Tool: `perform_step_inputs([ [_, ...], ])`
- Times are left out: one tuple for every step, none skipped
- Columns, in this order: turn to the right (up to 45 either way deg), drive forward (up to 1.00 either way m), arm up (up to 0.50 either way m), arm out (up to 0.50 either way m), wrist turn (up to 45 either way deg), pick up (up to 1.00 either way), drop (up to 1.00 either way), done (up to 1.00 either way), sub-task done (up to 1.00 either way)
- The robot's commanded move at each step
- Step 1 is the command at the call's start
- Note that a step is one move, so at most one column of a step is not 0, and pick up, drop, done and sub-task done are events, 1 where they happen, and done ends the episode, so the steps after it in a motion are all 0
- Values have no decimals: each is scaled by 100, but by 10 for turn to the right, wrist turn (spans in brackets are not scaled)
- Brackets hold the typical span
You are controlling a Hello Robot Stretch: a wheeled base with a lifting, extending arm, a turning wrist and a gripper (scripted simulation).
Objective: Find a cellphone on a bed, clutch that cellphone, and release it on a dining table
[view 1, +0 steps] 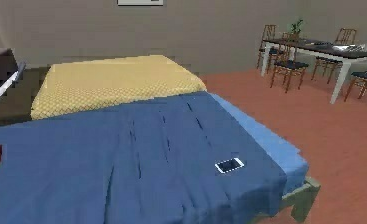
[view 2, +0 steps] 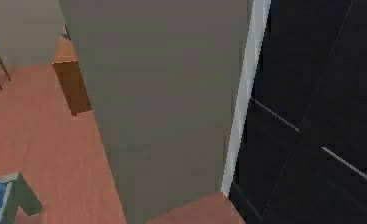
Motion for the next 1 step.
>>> perform_step_inputs([
  [-450, 0, 0, 0, 0, 0, 0, 0, 0],
])
